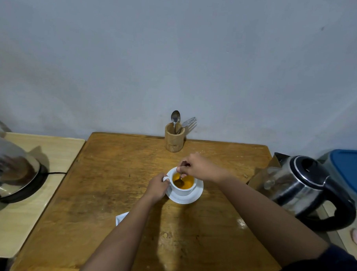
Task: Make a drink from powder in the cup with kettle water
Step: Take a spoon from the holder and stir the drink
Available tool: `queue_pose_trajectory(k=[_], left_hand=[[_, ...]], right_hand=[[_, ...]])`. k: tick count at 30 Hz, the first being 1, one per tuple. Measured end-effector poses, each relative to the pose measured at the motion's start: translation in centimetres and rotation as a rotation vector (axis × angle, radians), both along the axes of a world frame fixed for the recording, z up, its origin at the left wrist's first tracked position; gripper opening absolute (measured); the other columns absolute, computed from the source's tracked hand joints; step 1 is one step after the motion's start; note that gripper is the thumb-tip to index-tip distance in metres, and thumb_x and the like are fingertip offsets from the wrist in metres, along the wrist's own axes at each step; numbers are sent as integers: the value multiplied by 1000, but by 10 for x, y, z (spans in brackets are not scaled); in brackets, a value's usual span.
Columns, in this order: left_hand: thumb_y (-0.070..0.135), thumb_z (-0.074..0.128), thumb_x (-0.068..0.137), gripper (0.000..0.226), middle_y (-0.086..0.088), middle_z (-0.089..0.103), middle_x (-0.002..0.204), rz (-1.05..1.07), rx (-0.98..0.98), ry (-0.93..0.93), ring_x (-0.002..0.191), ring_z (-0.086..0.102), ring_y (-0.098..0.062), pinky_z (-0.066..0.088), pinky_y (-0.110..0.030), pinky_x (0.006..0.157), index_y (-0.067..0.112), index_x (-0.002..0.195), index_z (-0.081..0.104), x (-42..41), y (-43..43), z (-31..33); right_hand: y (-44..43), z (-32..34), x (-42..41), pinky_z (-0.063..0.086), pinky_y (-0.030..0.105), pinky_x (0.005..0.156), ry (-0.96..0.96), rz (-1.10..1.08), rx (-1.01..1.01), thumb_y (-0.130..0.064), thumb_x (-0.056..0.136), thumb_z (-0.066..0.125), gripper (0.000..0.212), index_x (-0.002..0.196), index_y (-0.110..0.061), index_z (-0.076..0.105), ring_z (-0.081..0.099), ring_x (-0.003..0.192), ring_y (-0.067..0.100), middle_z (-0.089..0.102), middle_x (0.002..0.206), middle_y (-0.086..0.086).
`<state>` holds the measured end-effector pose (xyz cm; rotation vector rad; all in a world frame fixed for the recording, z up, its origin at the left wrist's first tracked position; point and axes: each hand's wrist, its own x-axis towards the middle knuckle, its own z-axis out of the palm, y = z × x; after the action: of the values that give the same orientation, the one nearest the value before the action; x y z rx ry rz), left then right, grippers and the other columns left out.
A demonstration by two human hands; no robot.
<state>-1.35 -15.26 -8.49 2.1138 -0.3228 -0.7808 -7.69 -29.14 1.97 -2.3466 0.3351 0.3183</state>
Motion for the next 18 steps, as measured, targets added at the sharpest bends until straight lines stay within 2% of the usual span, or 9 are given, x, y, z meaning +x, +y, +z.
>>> queue_pose_trajectory(k=[2,3,5,7,9,11,14,18], left_hand=[[16,42,95,24,-15,59,104,-1,0,-2,87,50,-23,39,-31,74,6,110,56,-1,0,1],[17,42,95,21,-14,59,104,-4,2,-6,88,51,-23,40,-32,75,8,107,56,-1,0,1],[16,42,94,20,-18,60,107,-6,5,-17,87,50,-23,38,-31,74,7,105,56,-1,0,1],[16,43,94,25,-21,61,113,-6,14,-29,88,50,-23,37,-30,75,2,110,57,0,0,1],[16,44,93,26,-22,62,114,-5,10,-34,88,50,-23,38,-30,75,2,111,57,0,0,1],[15,45,93,25,-23,62,113,-2,8,-35,86,49,-23,36,-30,74,1,108,58,0,-1,2],[15,44,92,22,-23,62,112,8,18,-34,86,49,-23,35,-30,73,3,105,59,0,-1,1],[15,43,93,25,-22,62,113,19,18,-38,87,50,-23,36,-30,74,2,109,59,0,-3,-1]], right_hand=[[-3,1,-2,53,22,76,22,-5,27,-20,91,59,20,101,-7,69,69,80,12,75,91,10],[-5,2,-3,53,24,78,35,-1,26,-20,90,59,21,102,-6,69,70,83,14,75,93,11],[-9,6,-6,51,20,73,55,22,3,-20,91,57,22,102,-5,68,69,79,12,75,95,12],[-13,9,-10,48,20,71,56,36,-20,-20,92,56,21,101,-6,67,66,76,11,74,94,12],[-16,10,-15,53,29,80,27,21,-46,-22,93,55,20,102,-10,68,67,80,12,74,93,9],[-19,12,-21,56,33,78,-25,-4,-78,-24,92,56,20,101,-12,69,66,79,11,73,91,5],[-21,21,-27,46,22,59,-122,-8,-96,-22,91,58,18,97,-11,71,57,66,6,69,84,-1],[-23,25,-34,37,12,59,-203,-21,-52,-19,88,61,15,94,-9,71,53,69,-1,63,84,-4]])
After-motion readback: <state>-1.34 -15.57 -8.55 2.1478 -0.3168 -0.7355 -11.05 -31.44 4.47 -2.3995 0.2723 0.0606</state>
